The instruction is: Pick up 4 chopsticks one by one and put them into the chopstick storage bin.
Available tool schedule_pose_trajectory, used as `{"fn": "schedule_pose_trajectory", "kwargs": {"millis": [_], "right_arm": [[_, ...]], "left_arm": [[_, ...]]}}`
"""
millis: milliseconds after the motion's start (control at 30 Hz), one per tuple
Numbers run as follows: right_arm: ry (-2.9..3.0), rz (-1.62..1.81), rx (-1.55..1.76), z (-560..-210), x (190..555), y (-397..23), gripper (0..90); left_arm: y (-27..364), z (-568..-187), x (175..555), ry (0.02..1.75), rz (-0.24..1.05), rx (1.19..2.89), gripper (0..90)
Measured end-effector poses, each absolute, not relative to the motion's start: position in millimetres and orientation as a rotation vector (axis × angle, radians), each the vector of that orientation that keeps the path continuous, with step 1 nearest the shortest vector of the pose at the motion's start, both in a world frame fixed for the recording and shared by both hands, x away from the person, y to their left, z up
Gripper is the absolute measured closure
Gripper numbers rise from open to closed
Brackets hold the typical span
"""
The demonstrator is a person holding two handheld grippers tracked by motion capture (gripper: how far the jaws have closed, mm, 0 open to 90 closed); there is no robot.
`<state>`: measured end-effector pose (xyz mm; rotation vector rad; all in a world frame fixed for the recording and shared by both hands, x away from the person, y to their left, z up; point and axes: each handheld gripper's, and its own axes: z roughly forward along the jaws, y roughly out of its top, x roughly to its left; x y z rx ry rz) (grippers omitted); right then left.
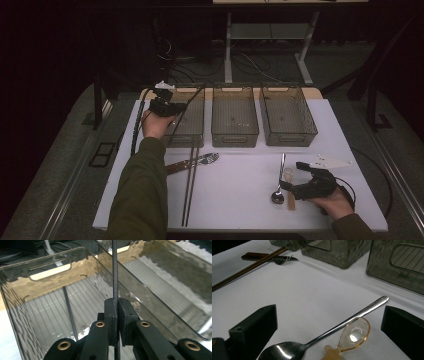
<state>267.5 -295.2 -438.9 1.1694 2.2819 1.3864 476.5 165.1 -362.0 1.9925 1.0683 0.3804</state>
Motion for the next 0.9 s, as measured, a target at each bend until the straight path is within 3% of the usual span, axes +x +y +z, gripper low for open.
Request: {"fn": "schedule_pose_trajectory", "kwargs": {"millis": [533,667,900], "right_arm": [[2.276,1.403,1.168,-438,267,-296,0.2],[2.274,1.404,1.17,-438,266,-296,0.2],[2.278,1.404,1.163,-438,267,-295,0.2]], "left_arm": [[166,-383,492,1.191,0.417,2.003,84.3],[165,-383,492,1.213,0.449,1.987,66.4],[162,-378,489,1.176,0.427,1.979,50.1]]}}
